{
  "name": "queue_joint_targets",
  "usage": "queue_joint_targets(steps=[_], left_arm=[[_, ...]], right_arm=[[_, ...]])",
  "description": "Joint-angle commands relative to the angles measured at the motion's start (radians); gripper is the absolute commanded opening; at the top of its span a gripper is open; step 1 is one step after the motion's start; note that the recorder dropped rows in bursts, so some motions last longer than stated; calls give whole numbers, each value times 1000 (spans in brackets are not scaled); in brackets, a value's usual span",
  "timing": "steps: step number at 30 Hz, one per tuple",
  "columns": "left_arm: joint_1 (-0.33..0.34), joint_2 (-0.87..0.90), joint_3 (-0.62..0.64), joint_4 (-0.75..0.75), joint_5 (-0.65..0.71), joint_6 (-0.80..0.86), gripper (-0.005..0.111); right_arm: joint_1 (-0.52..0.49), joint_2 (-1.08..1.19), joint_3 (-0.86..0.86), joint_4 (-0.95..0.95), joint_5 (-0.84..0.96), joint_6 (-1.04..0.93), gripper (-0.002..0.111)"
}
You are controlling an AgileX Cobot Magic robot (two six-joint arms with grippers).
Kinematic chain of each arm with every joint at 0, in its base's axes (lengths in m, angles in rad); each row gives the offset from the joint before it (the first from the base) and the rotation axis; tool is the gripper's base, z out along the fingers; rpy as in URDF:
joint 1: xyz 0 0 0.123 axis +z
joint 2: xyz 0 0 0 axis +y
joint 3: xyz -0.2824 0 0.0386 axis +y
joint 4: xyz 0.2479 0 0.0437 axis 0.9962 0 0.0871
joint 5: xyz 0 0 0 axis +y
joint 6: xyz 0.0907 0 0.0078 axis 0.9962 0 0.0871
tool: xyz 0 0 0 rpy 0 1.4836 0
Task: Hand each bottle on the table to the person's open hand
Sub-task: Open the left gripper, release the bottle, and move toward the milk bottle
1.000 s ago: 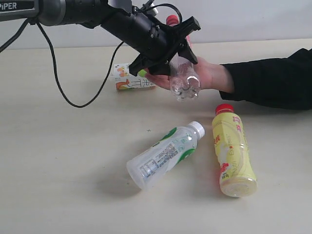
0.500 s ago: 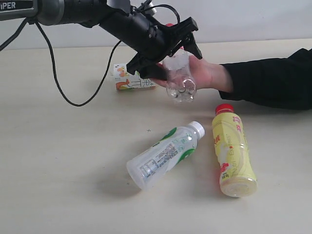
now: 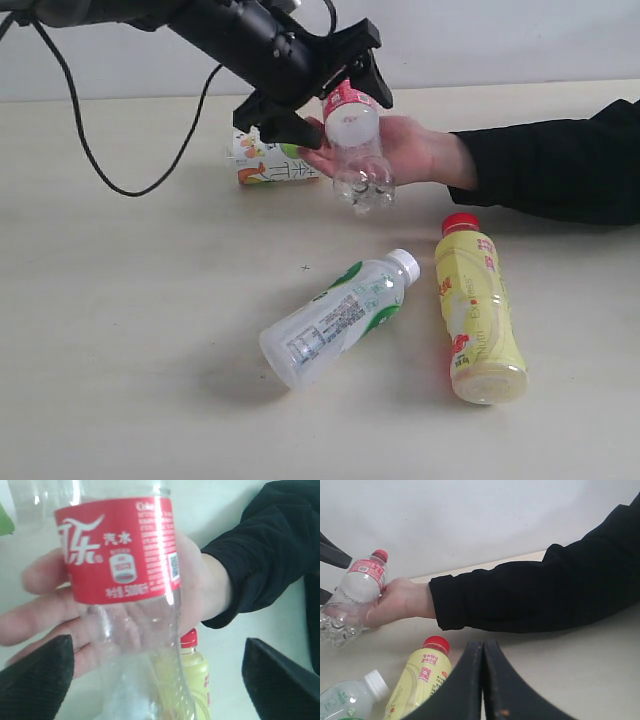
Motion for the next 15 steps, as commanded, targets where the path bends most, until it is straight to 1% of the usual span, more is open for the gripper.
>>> queue_joint_targets(steps=[1,9,12,15], left_arm=[[41,-56,-8,6,81,74,86],[91,-136,-8,73,139,181,86],[100,-165,-8,116,153,262,86],[100,-194,-8,171,178,293,86]], right_arm=[[0,-5,4,-1,-6,-1,0],[0,-5,4,-1,-6,-1,0],[0,-5,4,-1,-6,-1,0],[0,-5,4,-1,-6,-1,0]])
